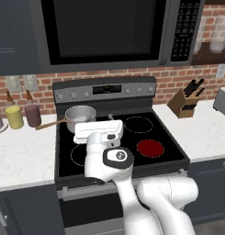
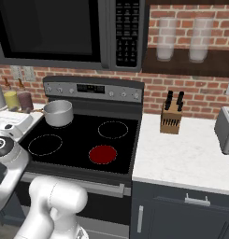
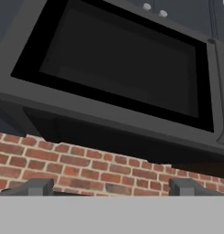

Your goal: Turn off the front right burner of the stove.

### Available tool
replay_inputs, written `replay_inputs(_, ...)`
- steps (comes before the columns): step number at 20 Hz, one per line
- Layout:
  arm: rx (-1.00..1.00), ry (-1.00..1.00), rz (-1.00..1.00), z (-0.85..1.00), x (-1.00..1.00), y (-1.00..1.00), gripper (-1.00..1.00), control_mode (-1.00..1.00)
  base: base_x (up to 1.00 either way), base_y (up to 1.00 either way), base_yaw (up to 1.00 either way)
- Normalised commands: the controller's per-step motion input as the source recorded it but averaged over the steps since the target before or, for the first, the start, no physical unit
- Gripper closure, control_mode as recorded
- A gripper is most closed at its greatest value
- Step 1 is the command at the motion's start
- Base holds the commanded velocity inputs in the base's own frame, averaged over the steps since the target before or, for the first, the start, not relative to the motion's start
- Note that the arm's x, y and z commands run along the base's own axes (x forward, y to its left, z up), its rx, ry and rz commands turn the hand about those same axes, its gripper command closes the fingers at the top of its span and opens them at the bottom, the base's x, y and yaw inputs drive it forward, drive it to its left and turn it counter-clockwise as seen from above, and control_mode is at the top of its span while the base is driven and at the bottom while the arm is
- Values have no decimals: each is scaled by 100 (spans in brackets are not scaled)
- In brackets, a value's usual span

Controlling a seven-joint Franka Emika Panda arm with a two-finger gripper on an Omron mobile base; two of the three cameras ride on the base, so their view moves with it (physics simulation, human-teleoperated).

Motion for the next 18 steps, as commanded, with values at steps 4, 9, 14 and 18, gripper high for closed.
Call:
replay_inputs(4, 0, 0, 1, 0, 0, -17, -100, -100, 0, 0, 0)
replay_inputs(9, 1, 0, 4, 0, 0, -27, -100, -100, 0, 0, 0)
replay_inputs(14, 2, 0, 5, 0, -1, -34, -100, -100, 0, 0, 0)
replay_inputs(18, 4, -5, 4, 0, -23, -50, -100, -100, 0, 0, 0)
